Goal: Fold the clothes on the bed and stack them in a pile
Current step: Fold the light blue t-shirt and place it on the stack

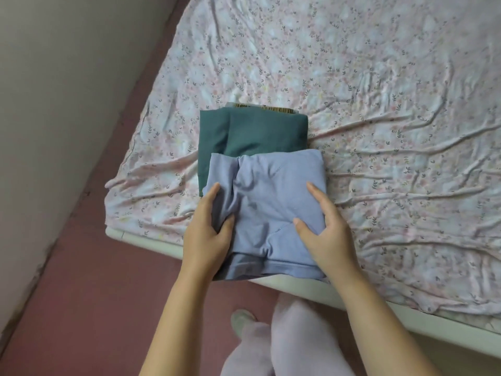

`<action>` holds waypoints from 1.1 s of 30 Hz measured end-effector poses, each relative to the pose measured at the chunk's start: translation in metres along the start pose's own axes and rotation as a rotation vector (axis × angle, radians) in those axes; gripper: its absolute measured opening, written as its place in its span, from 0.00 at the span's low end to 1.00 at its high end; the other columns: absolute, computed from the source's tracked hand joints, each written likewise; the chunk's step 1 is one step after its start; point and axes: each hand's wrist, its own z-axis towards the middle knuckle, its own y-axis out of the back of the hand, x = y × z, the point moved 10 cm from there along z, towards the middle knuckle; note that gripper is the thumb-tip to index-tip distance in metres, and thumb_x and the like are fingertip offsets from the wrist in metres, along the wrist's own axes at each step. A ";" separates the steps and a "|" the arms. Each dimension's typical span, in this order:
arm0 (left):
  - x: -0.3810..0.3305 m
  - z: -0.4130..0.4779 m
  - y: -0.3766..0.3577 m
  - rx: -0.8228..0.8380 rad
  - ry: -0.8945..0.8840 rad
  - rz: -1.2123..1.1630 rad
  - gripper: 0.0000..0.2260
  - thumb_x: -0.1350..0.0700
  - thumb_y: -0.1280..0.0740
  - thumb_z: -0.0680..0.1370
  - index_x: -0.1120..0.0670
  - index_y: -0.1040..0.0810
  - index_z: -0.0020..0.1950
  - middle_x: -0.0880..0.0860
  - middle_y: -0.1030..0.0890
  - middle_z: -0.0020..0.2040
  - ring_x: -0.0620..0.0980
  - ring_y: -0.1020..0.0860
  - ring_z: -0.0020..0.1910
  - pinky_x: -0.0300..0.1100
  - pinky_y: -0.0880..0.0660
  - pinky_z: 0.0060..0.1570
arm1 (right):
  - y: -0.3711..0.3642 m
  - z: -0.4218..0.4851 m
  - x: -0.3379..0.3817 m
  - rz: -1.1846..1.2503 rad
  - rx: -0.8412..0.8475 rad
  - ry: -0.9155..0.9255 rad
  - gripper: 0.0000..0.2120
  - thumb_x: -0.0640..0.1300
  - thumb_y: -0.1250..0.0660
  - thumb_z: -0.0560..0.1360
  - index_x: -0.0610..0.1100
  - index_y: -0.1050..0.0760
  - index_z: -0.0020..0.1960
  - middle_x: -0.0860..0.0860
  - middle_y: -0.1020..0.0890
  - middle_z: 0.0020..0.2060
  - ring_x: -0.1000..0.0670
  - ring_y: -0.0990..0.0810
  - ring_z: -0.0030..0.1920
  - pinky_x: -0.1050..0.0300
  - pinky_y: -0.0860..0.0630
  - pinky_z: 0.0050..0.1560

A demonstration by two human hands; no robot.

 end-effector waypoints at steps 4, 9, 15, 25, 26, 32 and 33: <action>-0.026 0.050 0.017 -0.026 -0.163 0.010 0.23 0.61 0.34 0.76 0.51 0.33 0.70 0.39 0.32 0.64 0.32 0.34 0.62 0.18 0.40 0.56 | -0.006 0.051 0.023 -0.025 -0.055 0.099 0.27 0.35 0.31 0.72 0.45 0.34 0.68 0.65 0.34 0.62 0.75 0.39 0.62 0.78 0.42 0.62; -0.052 0.114 0.024 -0.092 -0.347 -0.001 0.21 0.59 0.35 0.75 0.52 0.32 0.68 0.36 0.30 0.62 0.26 0.34 0.61 0.22 0.37 0.58 | -0.006 0.111 0.028 -0.005 -0.155 0.206 0.25 0.40 0.34 0.71 0.47 0.36 0.67 0.63 0.33 0.63 0.72 0.38 0.65 0.72 0.40 0.66; 0.043 0.173 -0.033 0.111 -0.078 0.044 0.24 0.61 0.34 0.76 0.49 0.34 0.70 0.39 0.30 0.64 0.41 0.31 0.65 0.25 0.37 0.57 | -0.049 0.154 -0.063 -0.088 -0.033 0.001 0.29 0.39 0.31 0.73 0.60 0.39 0.64 0.57 0.32 0.67 0.58 0.34 0.68 0.69 0.39 0.66; 0.036 0.230 -0.049 0.157 -0.084 -0.150 0.31 0.53 0.28 0.72 0.41 0.38 0.70 0.35 0.37 0.67 0.26 0.41 0.66 0.23 0.41 0.62 | -0.046 0.183 -0.057 -0.128 -0.193 0.059 0.28 0.51 0.32 0.70 0.51 0.37 0.68 0.62 0.34 0.64 0.68 0.36 0.65 0.77 0.40 0.63; 0.026 0.229 -0.049 0.147 -0.151 -0.113 0.30 0.54 0.29 0.71 0.42 0.38 0.69 0.39 0.36 0.69 0.30 0.41 0.68 0.24 0.43 0.64 | -0.047 0.183 -0.056 -0.132 -0.200 0.056 0.28 0.48 0.32 0.70 0.49 0.37 0.68 0.62 0.34 0.64 0.70 0.37 0.65 0.76 0.40 0.63; 0.032 0.212 -0.055 0.132 -0.234 0.083 0.30 0.45 0.35 0.72 0.44 0.40 0.72 0.46 0.38 0.73 0.31 0.43 0.69 0.30 0.44 0.67 | -0.047 0.161 -0.065 -0.129 -0.199 -0.009 0.28 0.54 0.37 0.72 0.56 0.40 0.70 0.62 0.35 0.67 0.68 0.38 0.67 0.76 0.41 0.64; 0.043 0.212 -0.058 0.149 -0.164 0.079 0.31 0.41 0.37 0.71 0.43 0.41 0.73 0.45 0.37 0.72 0.33 0.42 0.69 0.31 0.43 0.66 | -0.049 0.158 -0.066 -0.157 -0.199 -0.019 0.30 0.55 0.36 0.71 0.56 0.41 0.71 0.60 0.34 0.68 0.67 0.37 0.67 0.78 0.41 0.62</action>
